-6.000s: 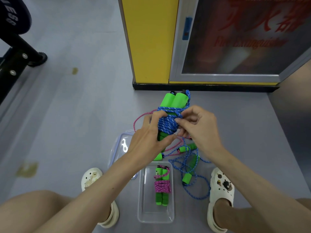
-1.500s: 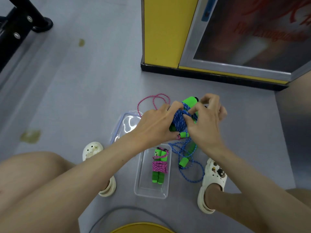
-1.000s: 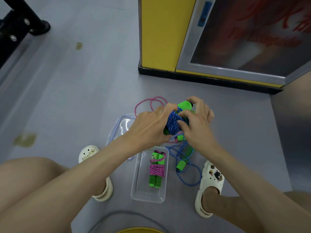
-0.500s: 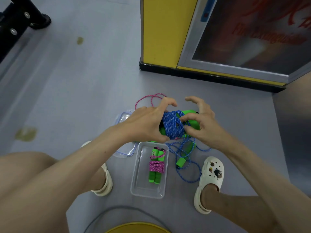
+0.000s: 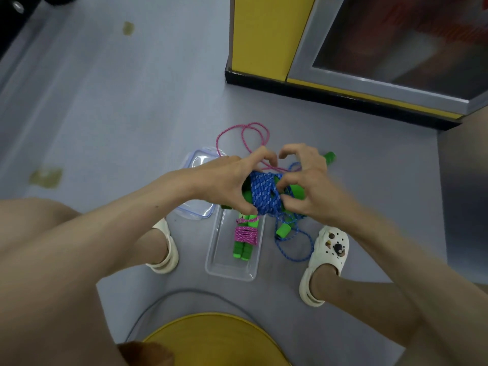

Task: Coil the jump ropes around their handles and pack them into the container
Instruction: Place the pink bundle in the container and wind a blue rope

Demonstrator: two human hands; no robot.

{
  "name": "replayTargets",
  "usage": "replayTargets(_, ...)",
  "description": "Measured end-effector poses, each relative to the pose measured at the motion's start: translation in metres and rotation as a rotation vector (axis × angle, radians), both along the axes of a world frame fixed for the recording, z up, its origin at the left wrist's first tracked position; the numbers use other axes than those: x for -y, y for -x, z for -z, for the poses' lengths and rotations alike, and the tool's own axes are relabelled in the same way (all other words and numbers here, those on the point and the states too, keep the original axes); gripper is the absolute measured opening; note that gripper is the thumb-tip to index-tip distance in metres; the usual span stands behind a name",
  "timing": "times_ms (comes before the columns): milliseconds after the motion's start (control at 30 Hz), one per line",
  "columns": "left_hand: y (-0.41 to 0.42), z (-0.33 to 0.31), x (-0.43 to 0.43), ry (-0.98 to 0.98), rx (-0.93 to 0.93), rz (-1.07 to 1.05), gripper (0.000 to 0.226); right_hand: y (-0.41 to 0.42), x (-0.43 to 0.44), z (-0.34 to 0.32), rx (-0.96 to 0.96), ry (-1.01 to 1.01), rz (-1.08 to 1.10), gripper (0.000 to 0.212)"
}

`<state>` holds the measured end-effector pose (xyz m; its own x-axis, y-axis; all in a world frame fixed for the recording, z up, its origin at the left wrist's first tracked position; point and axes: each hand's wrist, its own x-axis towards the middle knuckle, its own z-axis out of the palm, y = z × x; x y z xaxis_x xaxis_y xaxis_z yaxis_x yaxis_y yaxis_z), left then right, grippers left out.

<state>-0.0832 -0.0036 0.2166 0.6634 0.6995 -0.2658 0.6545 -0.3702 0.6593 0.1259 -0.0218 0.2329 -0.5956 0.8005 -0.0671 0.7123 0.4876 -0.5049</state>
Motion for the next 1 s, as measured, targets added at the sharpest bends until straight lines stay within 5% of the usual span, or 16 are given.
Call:
replayTargets(267,0.001,-0.002,0.003,-0.151,0.129,-0.107,0.067,0.000,0.001,-0.002,-0.025,-0.289,0.232,0.022)
replayTargets(767,-0.012,-0.005,0.001,-0.096,0.298,-0.344,0.053,-0.003,-0.001,-0.004,0.086,-0.886,0.261,0.005)
replayTargets(1000,-0.029,-0.005,0.005,-0.125,0.392,-0.522,0.053,-0.004,-0.006,-0.007,0.147,-0.948,0.371,0.006)
